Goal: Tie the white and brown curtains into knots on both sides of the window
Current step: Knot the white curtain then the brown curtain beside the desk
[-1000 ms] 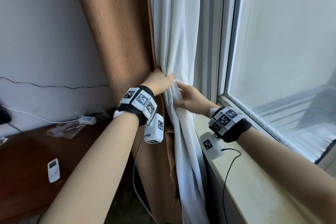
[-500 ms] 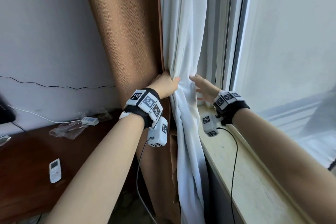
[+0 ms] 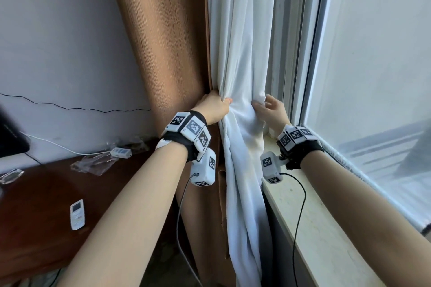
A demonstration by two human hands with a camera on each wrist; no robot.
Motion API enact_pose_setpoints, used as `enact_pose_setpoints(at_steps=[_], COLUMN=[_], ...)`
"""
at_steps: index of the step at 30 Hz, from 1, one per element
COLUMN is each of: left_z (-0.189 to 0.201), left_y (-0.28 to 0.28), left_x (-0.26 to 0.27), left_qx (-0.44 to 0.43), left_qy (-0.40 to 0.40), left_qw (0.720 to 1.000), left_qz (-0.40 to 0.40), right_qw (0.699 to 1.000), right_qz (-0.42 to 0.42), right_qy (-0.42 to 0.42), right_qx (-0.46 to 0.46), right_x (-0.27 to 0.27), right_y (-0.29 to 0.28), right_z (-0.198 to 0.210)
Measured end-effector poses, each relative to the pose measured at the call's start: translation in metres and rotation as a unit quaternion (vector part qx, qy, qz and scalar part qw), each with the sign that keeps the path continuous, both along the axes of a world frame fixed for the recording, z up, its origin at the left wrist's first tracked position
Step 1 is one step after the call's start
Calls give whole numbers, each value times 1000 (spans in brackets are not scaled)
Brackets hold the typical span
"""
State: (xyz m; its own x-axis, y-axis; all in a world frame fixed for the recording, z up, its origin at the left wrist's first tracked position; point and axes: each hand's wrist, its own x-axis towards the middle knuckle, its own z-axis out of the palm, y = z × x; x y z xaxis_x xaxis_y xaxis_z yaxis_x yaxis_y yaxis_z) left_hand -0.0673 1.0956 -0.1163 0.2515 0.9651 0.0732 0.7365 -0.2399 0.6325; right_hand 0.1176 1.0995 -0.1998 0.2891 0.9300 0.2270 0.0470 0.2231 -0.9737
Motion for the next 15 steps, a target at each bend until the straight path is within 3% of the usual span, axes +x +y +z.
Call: enact_pose_setpoints(at_steps=[7,12,15], left_z=[13,2,2], left_y=[-5,-9,-14], left_x=[6,8,9], left_qx=[18,-3,-1], left_qy=[18,16,22], left_qw=[1000,999,999], left_qz=[15,38,43], right_qw=[982,968,930], right_qz=[-87,-54,-26], right_qy=[-161,-235,-350], right_qx=[39,70,106], right_x=[17,-22,-50], right_y=[-42,-100,-119], right_z=[14,12,12])
